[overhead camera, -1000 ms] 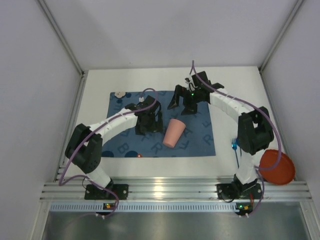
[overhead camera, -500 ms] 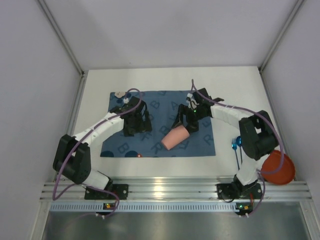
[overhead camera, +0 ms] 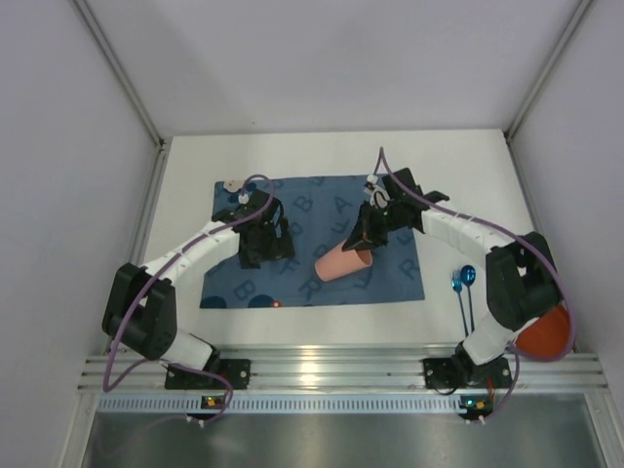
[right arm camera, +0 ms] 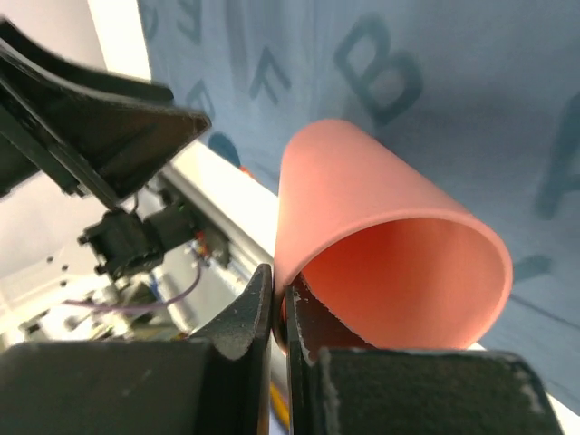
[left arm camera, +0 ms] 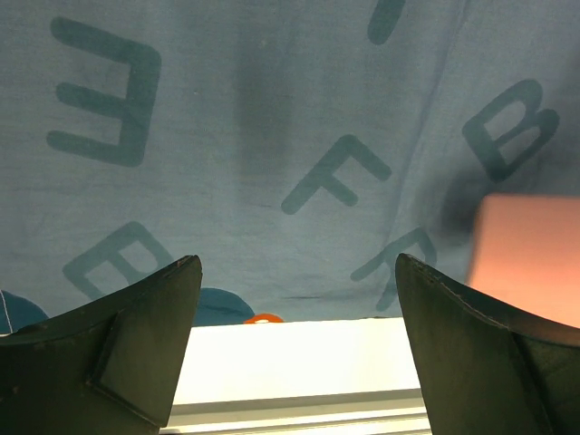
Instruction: Set the dinner table for one person
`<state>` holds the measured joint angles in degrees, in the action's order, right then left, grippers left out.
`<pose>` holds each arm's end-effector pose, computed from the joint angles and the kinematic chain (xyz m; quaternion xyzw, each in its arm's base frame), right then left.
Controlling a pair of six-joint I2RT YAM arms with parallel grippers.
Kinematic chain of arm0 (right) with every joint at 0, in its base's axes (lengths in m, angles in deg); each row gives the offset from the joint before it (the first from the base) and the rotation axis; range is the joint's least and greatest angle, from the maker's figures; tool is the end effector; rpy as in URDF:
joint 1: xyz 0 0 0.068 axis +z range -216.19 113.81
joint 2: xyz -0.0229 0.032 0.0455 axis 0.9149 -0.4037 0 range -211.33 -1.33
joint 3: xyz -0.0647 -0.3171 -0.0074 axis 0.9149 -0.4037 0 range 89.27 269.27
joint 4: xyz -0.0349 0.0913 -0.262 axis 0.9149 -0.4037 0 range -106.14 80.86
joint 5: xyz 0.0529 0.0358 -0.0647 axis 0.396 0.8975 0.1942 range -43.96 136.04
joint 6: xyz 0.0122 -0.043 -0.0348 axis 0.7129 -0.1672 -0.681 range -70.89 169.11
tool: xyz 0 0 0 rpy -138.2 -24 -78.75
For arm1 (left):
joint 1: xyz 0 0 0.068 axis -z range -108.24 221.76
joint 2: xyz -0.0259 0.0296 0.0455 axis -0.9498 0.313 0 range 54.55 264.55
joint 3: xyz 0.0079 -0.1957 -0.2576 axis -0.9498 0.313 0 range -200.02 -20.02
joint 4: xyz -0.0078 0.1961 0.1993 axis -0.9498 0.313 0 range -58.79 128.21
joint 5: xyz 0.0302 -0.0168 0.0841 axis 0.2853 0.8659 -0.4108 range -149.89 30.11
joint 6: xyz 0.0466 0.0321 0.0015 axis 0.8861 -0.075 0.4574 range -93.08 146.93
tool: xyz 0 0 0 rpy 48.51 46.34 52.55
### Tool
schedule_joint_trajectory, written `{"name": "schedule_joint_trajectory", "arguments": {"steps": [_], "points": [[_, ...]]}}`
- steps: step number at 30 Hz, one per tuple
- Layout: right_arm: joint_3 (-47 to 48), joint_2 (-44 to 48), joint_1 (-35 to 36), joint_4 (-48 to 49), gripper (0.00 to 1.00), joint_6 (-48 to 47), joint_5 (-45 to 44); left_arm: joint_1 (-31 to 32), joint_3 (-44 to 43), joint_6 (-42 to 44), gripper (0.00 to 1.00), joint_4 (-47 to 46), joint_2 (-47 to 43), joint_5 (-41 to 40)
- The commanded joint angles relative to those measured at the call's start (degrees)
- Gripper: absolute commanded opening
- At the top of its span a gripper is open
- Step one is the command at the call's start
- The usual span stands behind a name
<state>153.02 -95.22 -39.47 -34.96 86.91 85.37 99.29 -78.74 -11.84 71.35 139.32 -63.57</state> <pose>0.3092 0.1836 0.2615 -0.0112 0.9057 0.4193 0.0612 0.2680 -0.1368 0.2624 -0.1023 0.9726 -0.0865 0.1898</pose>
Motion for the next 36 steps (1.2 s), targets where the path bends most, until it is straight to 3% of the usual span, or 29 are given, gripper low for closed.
{"name": "schedule_joint_trajectory", "arguments": {"steps": [1, 6, 8, 13, 20, 31, 34, 36], "points": [[11.72, 0.29, -1.66, -8.08, 0.00, -6.41, -7.93, -0.28, -0.43, 1.14, 0.93, -1.73, -1.36, 0.52], [42.12, -8.92, -8.08, -28.82, 0.00, -14.33, -31.91, -0.19, -0.26, 1.67, 0.93, -1.64, -2.51, -0.45], [54.91, -15.49, -11.94, -35.04, 0.00, -15.91, -38.15, -0.28, -0.52, 2.02, 0.93, -1.56, -2.59, -0.45], [74.47, -27.47, -21.33, -41.15, 0.00, -16.01, -48.54, -0.28, -1.22, 2.64, 0.93, -1.91, -2.68, -0.54], [78.11, -35.30, -27.76, -33.87, 0.00, -16.00, -57.43, -0.55, -0.87, 3.78, 0.93, -3.40, -1.54, 0.08], [81.19, -44.54, -31.90, -29.64, 0.00, -15.57, -56.91, -2.74, 0.71, 5.28, 0.93, -5.95, 3.11, 2.98], [81.27, -46.21, -32.08, -29.46, 0.05, -15.48, -55.68, -3.36, 0.36, 6.07, 0.93, -5.78, 3.73, 3.24], [81.27, -46.91, -32.08, -29.37, 0.21, -15.39, -55.42, -3.97, 0.27, 6.42, 0.93, -5.77, 3.91, 3.42]]}}
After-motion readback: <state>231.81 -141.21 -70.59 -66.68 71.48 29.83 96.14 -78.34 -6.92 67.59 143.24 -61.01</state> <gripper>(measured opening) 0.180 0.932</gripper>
